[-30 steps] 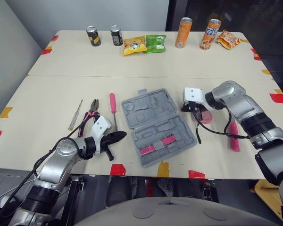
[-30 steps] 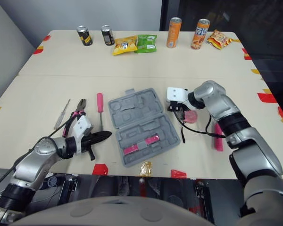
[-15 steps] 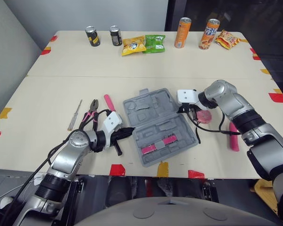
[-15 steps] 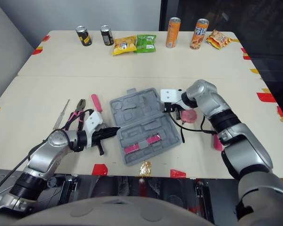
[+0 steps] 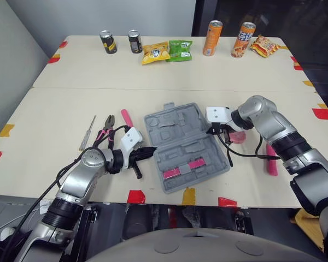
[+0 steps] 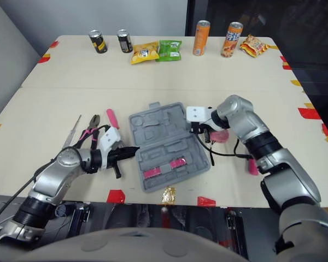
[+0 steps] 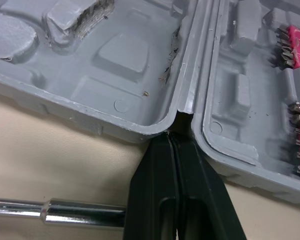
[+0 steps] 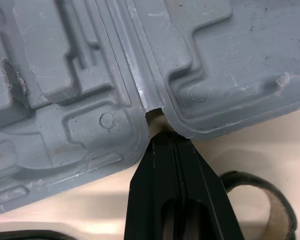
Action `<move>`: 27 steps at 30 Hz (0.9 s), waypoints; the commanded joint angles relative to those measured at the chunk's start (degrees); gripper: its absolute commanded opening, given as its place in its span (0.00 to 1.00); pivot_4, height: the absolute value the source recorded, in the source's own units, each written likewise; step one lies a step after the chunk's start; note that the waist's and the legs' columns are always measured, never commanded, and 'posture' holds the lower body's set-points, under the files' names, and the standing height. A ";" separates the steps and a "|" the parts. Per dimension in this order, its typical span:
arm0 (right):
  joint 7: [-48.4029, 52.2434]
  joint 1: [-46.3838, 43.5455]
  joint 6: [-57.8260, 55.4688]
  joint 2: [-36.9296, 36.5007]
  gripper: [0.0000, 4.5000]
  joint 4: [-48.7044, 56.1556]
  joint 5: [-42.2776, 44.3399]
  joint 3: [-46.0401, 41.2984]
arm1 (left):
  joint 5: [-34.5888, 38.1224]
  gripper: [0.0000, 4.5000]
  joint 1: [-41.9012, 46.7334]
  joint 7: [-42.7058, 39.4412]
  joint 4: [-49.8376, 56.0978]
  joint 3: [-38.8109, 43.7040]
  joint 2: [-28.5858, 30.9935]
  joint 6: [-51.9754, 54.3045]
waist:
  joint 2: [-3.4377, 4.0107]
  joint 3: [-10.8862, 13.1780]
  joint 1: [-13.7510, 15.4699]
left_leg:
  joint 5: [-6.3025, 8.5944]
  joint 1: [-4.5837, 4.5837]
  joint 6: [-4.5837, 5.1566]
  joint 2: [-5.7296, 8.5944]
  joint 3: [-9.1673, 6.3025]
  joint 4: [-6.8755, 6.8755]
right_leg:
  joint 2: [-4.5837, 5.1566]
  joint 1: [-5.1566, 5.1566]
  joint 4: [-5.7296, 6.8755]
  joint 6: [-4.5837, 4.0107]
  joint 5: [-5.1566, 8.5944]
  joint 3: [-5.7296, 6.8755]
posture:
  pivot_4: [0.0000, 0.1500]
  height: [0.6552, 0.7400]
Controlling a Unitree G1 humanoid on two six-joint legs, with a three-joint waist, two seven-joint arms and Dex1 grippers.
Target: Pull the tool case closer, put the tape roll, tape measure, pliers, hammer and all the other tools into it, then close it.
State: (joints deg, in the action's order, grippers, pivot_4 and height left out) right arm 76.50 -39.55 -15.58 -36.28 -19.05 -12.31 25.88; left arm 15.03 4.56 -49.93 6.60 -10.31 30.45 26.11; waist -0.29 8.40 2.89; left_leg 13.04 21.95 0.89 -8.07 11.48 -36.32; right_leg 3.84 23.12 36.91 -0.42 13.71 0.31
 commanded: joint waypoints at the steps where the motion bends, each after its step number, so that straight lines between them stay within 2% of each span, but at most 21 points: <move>1: 1.68 2.70 -1.61 0.39 0.00 5.01 2.14 0.27 | -0.36 0.02 2.41 -1.31 1.81 -1.14 1.19 1.06 | 0.00 0.00 0.03 | 0.00 0.00 0.00 0.00 0.00 0.00 | 0.00 0.00 0.00 0.00 0.00 0.00 | 1.00 1.00; 18: -1.23 18.79 -17.53 -4.39 0.00 27.72 7.44 -4.59 | -2.71 0.02 9.21 -10.14 -1.61 -5.37 5.93 0.56 | 0.00 0.00 0.21 | 0.00 -0.01 -0.06 -0.01 -0.01 0.02 | 0.00 -0.01 -0.05 -0.02 0.01 0.01 | 1.00 1.00; 27: -4.73 25.14 -21.55 -6.69 0.00 33.98 10.53 -7.01 | -3.27 0.02 8.89 -12.69 0.23 -6.87 6.04 1.49 | 0.01 0.00 0.28 | 0.01 -0.02 -0.11 -0.01 -0.01 0.04 | 0.00 -0.03 -0.08 -0.02 0.01 0.00 | 1.00 1.00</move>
State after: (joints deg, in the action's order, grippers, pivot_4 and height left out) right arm 71.72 -15.37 -36.69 -42.75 12.81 -3.44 17.91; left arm 10.91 13.15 -60.95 4.08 -15.84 36.88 28.13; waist -0.29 8.40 3.16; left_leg 13.05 21.92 0.78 -8.08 11.47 -36.28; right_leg 3.84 23.09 36.82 -0.44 13.73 0.30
